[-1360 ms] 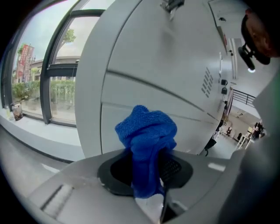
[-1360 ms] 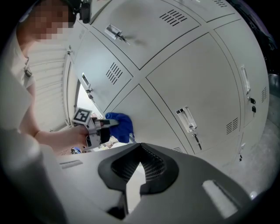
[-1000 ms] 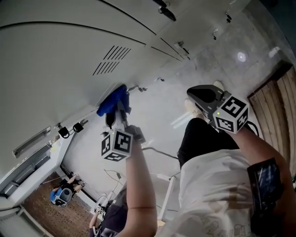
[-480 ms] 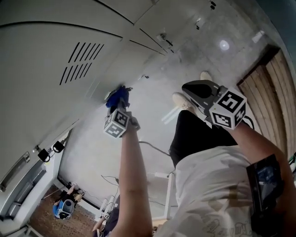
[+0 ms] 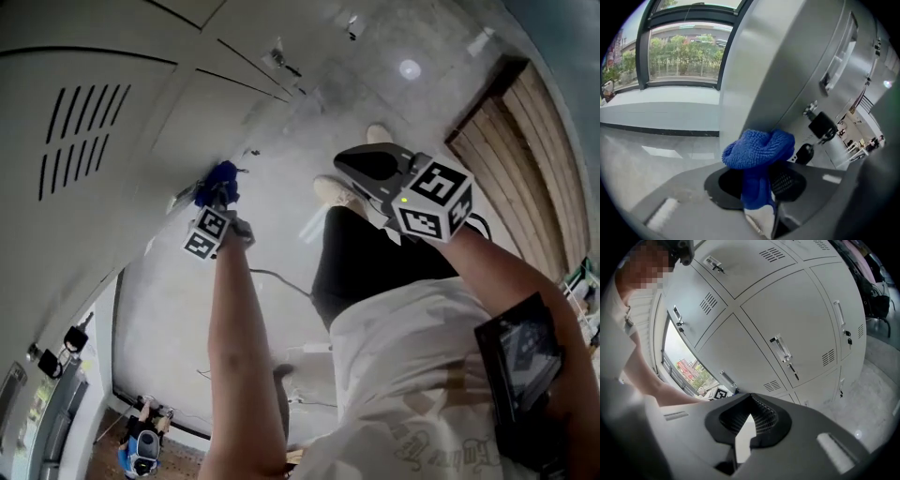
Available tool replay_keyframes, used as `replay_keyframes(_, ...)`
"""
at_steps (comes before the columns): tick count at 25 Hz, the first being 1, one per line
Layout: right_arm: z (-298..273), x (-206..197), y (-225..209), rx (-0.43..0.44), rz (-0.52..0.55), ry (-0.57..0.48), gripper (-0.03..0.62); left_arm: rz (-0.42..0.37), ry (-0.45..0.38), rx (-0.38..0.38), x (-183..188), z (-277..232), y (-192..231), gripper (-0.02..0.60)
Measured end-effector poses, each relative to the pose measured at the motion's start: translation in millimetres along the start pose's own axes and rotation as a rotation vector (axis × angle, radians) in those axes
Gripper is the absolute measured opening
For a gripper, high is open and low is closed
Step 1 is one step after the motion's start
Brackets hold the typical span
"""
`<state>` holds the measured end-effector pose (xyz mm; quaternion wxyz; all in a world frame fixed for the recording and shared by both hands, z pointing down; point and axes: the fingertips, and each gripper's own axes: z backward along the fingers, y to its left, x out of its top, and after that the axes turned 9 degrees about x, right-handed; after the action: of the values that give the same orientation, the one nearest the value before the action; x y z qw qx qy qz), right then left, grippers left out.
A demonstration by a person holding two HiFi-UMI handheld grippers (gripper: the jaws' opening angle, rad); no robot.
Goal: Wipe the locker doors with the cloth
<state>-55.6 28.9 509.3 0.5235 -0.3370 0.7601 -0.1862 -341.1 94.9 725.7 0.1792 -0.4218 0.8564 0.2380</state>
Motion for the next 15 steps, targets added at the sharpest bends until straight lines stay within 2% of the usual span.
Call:
replay_keyframes(2,-8,-2,1,-0.001,-0.01,-0.015,0.007,-0.012,-0.009,-0.002,7,-7,8,0.13)
replay_keyframes(6,-8,-8,17,0.012,-0.046,-0.029,0.006,-0.072,-0.04,0.044,8,13,9,0.129)
replay_keyframes(10,-14,5,33,0.043,-0.004,-0.029,0.006,-0.123,-0.071,0.061,-3,32,10,0.129)
replay_keyframes(15,-16,19,57,0.095,0.057,-0.016,0.006,-0.168,-0.115,0.064,-6,85,-2,0.129)
